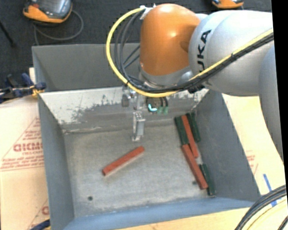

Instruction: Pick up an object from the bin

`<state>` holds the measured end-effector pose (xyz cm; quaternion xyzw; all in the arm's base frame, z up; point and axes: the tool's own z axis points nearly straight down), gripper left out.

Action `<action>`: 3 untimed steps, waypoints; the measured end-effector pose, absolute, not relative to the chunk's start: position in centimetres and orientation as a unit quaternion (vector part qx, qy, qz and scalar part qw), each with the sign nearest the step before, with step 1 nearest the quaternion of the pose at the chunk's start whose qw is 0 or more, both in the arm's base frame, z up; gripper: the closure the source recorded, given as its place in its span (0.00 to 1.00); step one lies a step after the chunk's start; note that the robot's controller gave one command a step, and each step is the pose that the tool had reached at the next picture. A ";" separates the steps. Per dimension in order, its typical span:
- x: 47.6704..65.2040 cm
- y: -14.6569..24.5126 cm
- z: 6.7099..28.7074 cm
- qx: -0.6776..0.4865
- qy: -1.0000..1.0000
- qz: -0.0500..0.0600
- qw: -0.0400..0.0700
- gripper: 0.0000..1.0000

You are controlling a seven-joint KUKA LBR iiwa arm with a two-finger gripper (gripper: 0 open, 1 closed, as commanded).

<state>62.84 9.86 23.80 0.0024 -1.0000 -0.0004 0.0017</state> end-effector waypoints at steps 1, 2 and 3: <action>62.4 9.3 7.5 0.124 -0.992 0.000 0.001 0.00; 62.7 9.4 8.0 0.122 -0.992 -0.001 -0.003 1.00; 62.7 9.4 8.0 0.121 -0.993 -0.001 -0.002 0.00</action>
Offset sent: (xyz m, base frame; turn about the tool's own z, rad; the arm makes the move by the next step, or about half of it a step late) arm -0.0036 -0.0046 -0.1603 -0.2455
